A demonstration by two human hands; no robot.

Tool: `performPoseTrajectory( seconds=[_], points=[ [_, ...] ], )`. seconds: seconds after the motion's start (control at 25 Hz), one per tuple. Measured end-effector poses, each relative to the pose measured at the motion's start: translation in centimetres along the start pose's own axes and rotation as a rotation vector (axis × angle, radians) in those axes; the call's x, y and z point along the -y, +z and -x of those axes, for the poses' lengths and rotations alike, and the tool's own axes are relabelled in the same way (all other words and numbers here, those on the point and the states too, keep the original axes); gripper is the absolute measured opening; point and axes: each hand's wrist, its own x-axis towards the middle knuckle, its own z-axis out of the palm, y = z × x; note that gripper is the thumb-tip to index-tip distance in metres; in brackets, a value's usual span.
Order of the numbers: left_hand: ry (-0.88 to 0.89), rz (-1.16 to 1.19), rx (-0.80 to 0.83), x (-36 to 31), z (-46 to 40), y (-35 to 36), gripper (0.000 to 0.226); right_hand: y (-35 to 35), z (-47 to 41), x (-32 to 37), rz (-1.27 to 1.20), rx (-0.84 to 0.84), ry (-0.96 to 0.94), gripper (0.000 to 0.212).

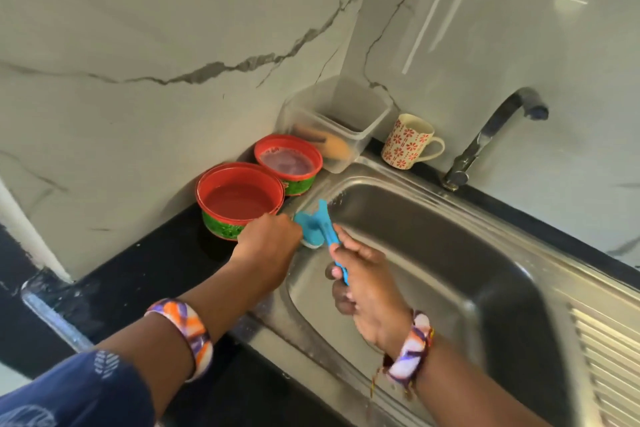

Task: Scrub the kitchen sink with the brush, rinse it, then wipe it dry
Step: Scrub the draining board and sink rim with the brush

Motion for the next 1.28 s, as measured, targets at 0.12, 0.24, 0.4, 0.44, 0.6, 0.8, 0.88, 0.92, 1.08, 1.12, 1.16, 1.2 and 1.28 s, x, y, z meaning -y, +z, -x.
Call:
performPoseTrajectory(
  seconds=[0.12,0.24,0.4,0.44,0.6,0.8,0.88,0.92,1.08,1.12,1.16,1.2,1.28],
  points=[
    [0.013,-0.038,0.033,-0.5,-0.2,-0.3,0.032,-0.4,-6.3,1.1,0.1,-0.265,-0.101,0.036],
    [0.026,-0.07,0.07,-0.6,-0.3,0.2,0.031,-2.9,-14.5,3.4,0.215,-0.481,-0.127,0.04],
    [-0.005,-0.065,0.058,-0.6,-0.4,0.6,0.032,-3.2,-16.3,5.0,0.115,-0.483,-0.113,0.041],
    [-0.011,-0.065,0.053,-0.6,-0.4,0.5,0.033,-2.5,-14.2,4.7,0.097,-0.429,-0.103,0.04],
    [-0.017,-0.061,0.045,-0.5,-0.2,0.5,0.032,-0.2,-3.1,0.2,-0.057,-0.102,0.004,0.043],
    [-0.007,-0.057,0.032,-0.7,-0.5,0.6,0.033,0.6,-4.2,-1.5,0.131,-0.2,-0.225,0.043],
    [0.002,-0.062,0.055,-0.9,-0.5,0.5,0.033,-1.2,-9.5,0.6,0.218,-0.418,-0.232,0.039],
    [0.003,-0.066,0.071,-0.9,-0.5,0.5,0.032,-2.3,-12.0,1.8,0.233,-0.51,-0.221,0.039],
    [0.001,-0.059,0.076,-1.0,-0.5,0.9,0.032,-4.4,-17.5,4.7,0.344,-0.553,-0.193,0.043],
    [0.001,-0.059,0.07,-0.9,-0.5,1.0,0.032,-3.8,-17.2,4.9,0.285,-0.536,-0.175,0.043],
    [0.001,-0.061,0.066,-0.8,-0.4,0.9,0.032,-2.9,-15.7,4.6,0.21,-0.509,-0.14,0.043],
    [-0.001,-0.058,0.062,-0.7,-0.3,0.9,0.032,-2.2,-13.5,3.7,0.154,-0.456,-0.097,0.042],
    [-0.001,-0.042,0.042,-0.6,-0.2,0.8,0.033,-1.0,-7.5,0.8,0.02,-0.251,-0.04,0.044]
  ],
)
